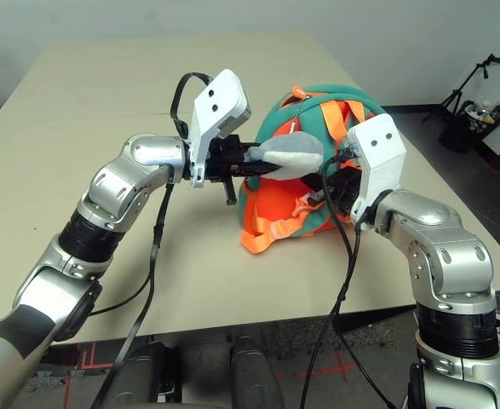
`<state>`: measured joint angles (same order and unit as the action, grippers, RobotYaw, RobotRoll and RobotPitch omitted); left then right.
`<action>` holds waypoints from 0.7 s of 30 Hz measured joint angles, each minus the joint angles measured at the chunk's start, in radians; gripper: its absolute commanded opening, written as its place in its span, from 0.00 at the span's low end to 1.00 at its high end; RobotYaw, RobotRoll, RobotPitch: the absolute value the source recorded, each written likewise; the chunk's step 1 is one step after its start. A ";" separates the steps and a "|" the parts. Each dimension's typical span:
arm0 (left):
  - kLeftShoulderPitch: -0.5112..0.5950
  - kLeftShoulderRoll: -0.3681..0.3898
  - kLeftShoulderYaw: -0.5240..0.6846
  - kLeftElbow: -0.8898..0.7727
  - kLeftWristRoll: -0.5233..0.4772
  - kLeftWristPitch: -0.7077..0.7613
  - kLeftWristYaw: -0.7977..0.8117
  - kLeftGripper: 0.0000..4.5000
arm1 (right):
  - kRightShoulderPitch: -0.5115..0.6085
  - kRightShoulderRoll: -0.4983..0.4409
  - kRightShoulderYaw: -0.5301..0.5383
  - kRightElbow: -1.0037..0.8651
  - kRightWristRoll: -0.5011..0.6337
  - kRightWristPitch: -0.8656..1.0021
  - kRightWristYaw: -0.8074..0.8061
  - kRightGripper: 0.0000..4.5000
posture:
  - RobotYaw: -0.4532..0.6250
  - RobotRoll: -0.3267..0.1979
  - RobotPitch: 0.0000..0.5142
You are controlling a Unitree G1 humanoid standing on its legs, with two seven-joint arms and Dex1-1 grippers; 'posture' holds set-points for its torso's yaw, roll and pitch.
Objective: Put the pencil case into the backpack and zip it.
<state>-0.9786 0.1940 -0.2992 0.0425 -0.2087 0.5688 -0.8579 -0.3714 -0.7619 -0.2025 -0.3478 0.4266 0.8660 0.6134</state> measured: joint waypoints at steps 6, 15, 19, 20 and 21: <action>0.062 0.188 0.144 -0.083 -0.093 0.187 -0.003 0.03 | 0.009 0.002 0.001 -0.006 0.000 -0.003 0.000 0.02 | 0.40 0.62 0.18; 0.310 0.358 0.230 -0.295 -0.306 0.521 -0.030 0.03 | 0.029 0.012 0.001 -0.026 0.004 -0.008 -0.002 0.02 | 0.40 0.62 0.18; 0.404 0.363 0.151 -0.338 -0.313 0.523 -0.013 0.03 | 0.032 0.020 0.001 -0.026 0.004 -0.009 -0.005 0.02 | 0.40 0.62 0.17; 0.418 0.353 0.124 -0.333 -0.302 0.510 -0.005 0.03 | 0.033 0.023 0.001 -0.026 0.004 -0.009 -0.006 0.02 | 0.40 0.62 0.17; 0.426 0.337 0.088 -0.310 -0.287 0.485 0.002 0.03 | 0.033 0.027 0.001 -0.025 0.004 -0.009 -0.009 0.02 | 0.40 0.62 0.17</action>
<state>-0.5531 0.5310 -0.2115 -0.2673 -0.4959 1.0540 -0.8554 -0.3379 -0.7349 -0.2013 -0.3733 0.4303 0.8567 0.6042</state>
